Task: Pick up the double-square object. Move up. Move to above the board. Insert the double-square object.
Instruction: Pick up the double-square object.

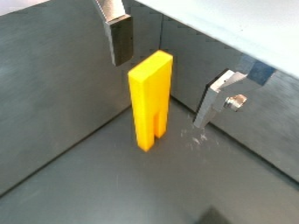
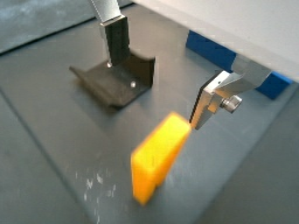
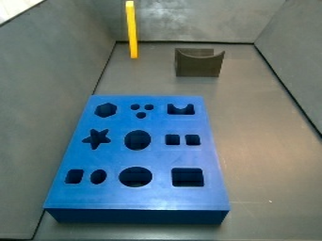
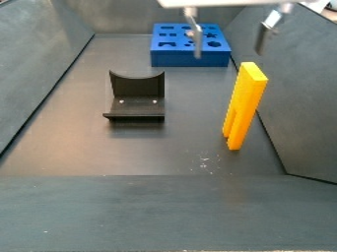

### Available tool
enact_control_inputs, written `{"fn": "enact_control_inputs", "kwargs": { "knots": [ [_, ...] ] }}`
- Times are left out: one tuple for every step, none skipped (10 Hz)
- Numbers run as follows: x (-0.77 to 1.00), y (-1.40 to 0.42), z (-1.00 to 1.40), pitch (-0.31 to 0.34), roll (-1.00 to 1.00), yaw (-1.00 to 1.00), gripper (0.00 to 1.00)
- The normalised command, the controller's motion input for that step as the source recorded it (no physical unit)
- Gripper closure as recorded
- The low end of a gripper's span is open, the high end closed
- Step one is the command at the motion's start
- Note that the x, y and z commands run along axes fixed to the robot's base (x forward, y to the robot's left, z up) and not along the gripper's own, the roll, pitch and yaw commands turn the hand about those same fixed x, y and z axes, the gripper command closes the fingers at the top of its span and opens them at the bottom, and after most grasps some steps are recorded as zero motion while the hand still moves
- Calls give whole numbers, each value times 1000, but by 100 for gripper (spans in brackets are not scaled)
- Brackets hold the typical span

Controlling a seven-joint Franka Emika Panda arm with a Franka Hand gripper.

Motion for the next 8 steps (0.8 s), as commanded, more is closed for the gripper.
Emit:
{"fn": "enact_control_inputs", "kwargs": {
  "knots": [
    [-591,457,-240,-77,0,29,0],
    [-534,409,-306,-74,0,51,0],
    [-551,317,-411,-96,41,34,0],
    [-529,117,-597,-191,126,3,0],
    [-363,29,-737,-240,144,26,0],
    [0,0,0,0,0,0,100],
    [0,0,0,0,0,0,100],
    [0,0,0,0,0,0,100]
  ]
}}
